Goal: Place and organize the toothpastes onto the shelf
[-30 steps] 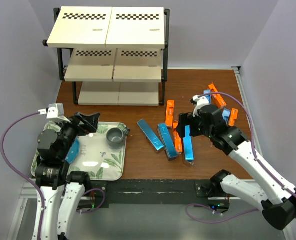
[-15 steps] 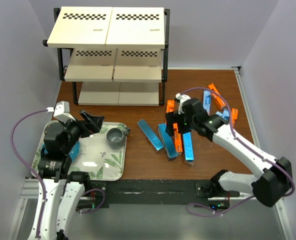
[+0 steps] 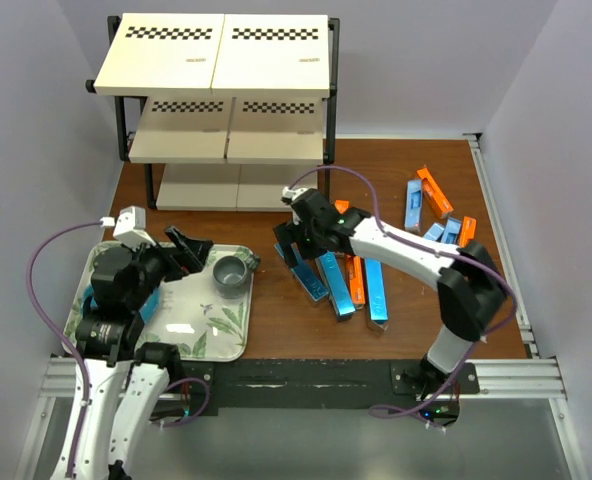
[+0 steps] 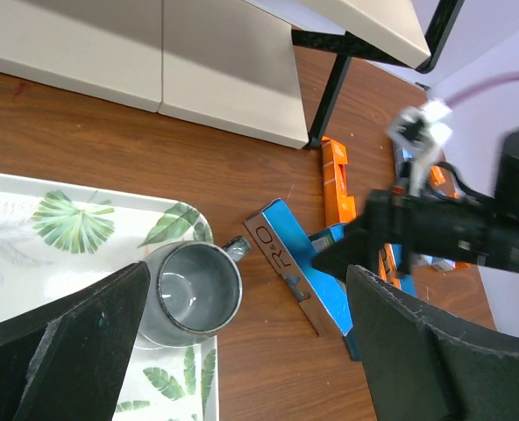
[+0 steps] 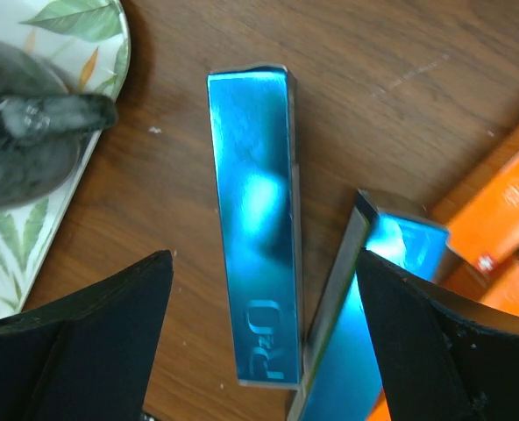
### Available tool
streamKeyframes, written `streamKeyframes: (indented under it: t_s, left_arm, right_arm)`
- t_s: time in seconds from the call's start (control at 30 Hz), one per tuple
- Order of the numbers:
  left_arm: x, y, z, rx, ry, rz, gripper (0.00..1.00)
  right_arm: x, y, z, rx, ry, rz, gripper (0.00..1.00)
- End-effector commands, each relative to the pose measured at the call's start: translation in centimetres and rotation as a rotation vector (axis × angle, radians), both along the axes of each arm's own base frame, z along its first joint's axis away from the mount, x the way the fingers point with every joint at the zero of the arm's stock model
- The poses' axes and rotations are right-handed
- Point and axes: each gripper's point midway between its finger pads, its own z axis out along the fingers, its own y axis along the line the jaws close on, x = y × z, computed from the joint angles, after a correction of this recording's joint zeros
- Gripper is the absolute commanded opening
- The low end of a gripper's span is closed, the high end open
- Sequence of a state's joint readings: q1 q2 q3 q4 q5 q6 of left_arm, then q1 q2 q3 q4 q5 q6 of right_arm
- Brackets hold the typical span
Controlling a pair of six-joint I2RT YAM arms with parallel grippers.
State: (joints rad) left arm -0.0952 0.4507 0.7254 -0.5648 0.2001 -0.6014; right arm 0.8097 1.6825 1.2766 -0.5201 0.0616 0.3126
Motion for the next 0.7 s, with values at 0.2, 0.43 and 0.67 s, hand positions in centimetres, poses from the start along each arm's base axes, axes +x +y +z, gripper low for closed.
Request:
streamKeyframes:
  t_s: [0.2, 0.43, 0.67]
  left_arm:
    - [-1.0, -1.4, 0.2, 0.012, -0.017, -0.083, 1.0]
    - [-1.1, -2.1, -0.4, 0.019, -0.009, -0.123, 1.0]
    - [-1.1, -3.3, -1.0, 0.007, -0.001, -0.186, 1.0]
  right_arm:
    - [2.7, 4.2, -3.4, -0.088, 0.009, 0.009, 0.77]
    - [2.6, 3.8, -6.4, -0.171, 0.046, -0.011, 0.66]
    - [1.3, 2.4, -5.9, -0.15, 0.065, -0.074, 0.34]
